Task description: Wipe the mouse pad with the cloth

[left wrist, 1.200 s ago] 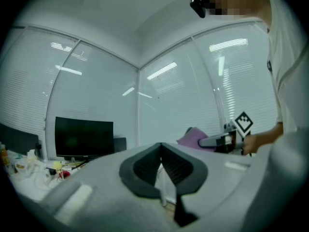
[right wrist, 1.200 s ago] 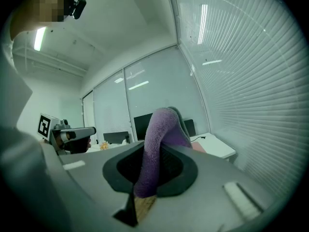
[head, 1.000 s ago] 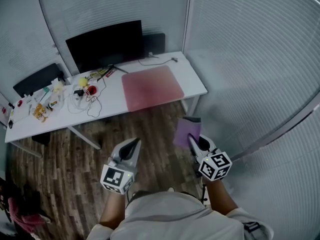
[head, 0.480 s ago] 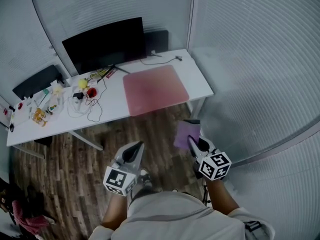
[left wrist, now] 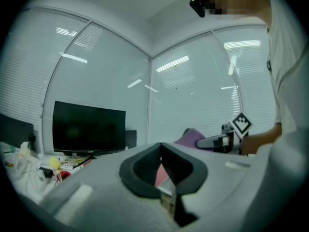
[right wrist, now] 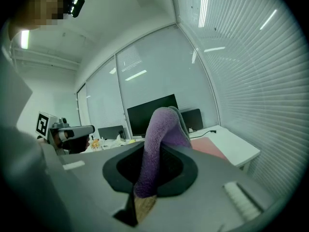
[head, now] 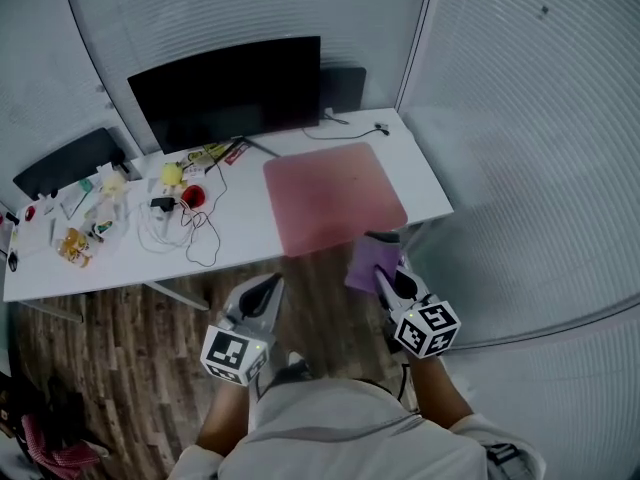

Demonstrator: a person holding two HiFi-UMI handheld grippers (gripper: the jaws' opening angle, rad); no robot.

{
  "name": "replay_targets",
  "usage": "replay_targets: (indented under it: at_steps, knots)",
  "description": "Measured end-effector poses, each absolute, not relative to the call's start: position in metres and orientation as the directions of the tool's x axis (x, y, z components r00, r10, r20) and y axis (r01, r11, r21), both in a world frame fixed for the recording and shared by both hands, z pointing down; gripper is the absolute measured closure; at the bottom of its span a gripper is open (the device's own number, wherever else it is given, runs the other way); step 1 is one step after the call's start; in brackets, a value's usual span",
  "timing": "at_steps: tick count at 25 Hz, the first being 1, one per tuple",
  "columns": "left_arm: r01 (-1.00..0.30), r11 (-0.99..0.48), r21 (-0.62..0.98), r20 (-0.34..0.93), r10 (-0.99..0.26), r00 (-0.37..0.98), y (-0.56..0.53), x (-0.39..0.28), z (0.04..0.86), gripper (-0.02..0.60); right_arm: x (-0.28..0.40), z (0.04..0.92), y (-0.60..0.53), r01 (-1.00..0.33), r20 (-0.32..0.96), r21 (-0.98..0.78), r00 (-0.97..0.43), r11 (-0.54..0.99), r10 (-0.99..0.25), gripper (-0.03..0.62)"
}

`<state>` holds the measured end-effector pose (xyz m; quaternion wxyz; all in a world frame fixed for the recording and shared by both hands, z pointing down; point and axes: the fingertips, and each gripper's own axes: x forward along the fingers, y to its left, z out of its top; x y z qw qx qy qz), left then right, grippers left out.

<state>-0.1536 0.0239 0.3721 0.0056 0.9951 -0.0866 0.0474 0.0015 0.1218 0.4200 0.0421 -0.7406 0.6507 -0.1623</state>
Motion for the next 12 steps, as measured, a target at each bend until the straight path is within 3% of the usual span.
replay_targets:
  at_steps: [12]
  knots:
    - [-0.209, -0.976, 0.057, 0.082, -0.204, 0.975, -0.088, -0.165, 0.387, 0.579, -0.008, 0.422, 0.015, -0.964, 0.232, -0.231, 0.079, -0.134, -0.969, 0.545]
